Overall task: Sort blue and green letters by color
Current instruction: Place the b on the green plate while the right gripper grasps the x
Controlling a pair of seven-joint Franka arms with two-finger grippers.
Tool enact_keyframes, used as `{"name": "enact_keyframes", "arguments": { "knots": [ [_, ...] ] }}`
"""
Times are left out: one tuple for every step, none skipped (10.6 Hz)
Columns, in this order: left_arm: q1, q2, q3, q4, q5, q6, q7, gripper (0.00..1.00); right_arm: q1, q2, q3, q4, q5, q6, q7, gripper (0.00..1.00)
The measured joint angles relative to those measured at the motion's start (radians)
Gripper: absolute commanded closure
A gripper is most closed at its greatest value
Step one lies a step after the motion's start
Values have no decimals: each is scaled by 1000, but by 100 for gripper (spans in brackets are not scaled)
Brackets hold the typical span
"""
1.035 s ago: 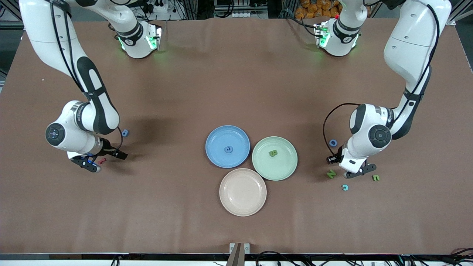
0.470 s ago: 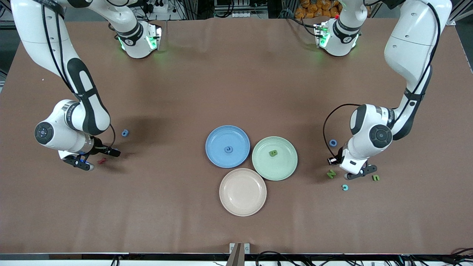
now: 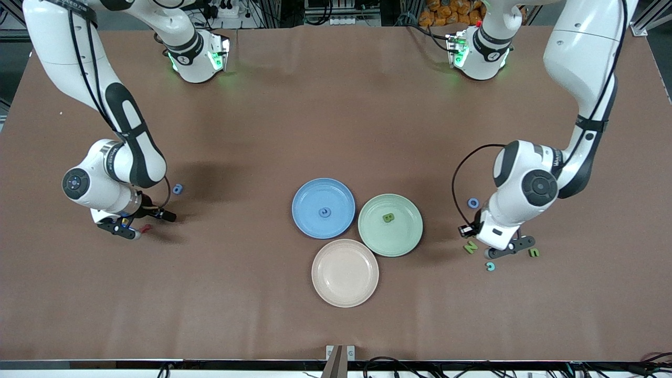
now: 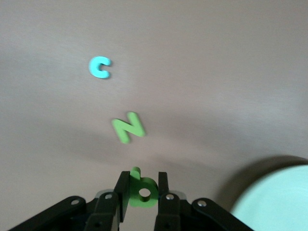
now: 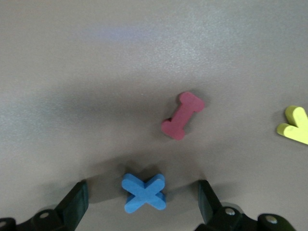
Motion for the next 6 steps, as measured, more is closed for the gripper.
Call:
{"name": "enact_keyframes", "arguments": {
  "knots": [
    [-34,0,-1,23,-3,-12,-60,100,1,0,0,0,0,0,1,0],
    [-71,1,-1,48,-4,-30,-123,100,2,-1,0,0,0,-1,1,0],
    [-106,3,0,67,-4,-42,-180,100,2,-1,0,0,0,-1,1,0],
    [-137,9,2,77,-4,-46,-227,100,2,-1,0,0,0,-1,1,0],
    [-166,18,3,86,-4,-46,-272,100,2,-1,0,0,0,-1,2,0],
    [-191,31,4,97,-4,-46,-324,100,2,-1,0,0,0,-1,2,0]
  ]
}}
